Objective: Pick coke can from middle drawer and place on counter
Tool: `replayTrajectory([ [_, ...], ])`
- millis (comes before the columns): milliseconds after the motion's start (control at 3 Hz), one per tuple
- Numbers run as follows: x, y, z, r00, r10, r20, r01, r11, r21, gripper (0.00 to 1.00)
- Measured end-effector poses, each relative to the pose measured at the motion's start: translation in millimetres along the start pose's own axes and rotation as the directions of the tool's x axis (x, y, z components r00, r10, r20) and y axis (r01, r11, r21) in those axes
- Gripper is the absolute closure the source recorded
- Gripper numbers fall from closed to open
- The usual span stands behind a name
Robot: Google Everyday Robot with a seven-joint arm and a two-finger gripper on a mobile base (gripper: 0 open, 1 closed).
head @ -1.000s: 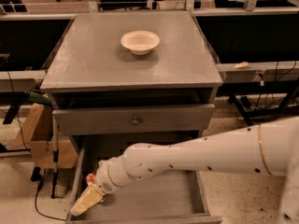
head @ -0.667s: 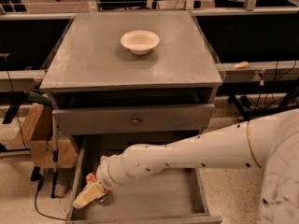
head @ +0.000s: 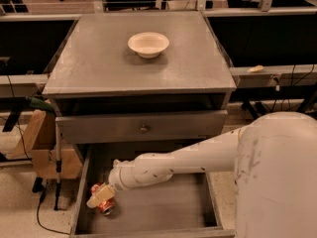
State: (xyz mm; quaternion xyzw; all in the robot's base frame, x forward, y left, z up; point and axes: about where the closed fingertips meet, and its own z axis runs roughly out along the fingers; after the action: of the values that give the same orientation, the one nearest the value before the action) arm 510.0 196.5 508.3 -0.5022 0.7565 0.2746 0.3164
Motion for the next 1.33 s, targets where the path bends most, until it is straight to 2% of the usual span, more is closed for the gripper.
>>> replayTrajectory([
  [333,21,-18,33,1.000,-0.007,0.008,0.008,0.9993,-0.037,0.00],
  [667,30,-23,54,1.000,-0.021,0.013,0.022,0.9971,-0.073,0.00],
  [1000,33,-18,76,0.999,-0.022,0.024,0.024,0.9929,-0.116,0.00],
  [1333,42,-10,99,1.000,0.001,0.027,0.003,0.9902,-0.140,0.00],
])
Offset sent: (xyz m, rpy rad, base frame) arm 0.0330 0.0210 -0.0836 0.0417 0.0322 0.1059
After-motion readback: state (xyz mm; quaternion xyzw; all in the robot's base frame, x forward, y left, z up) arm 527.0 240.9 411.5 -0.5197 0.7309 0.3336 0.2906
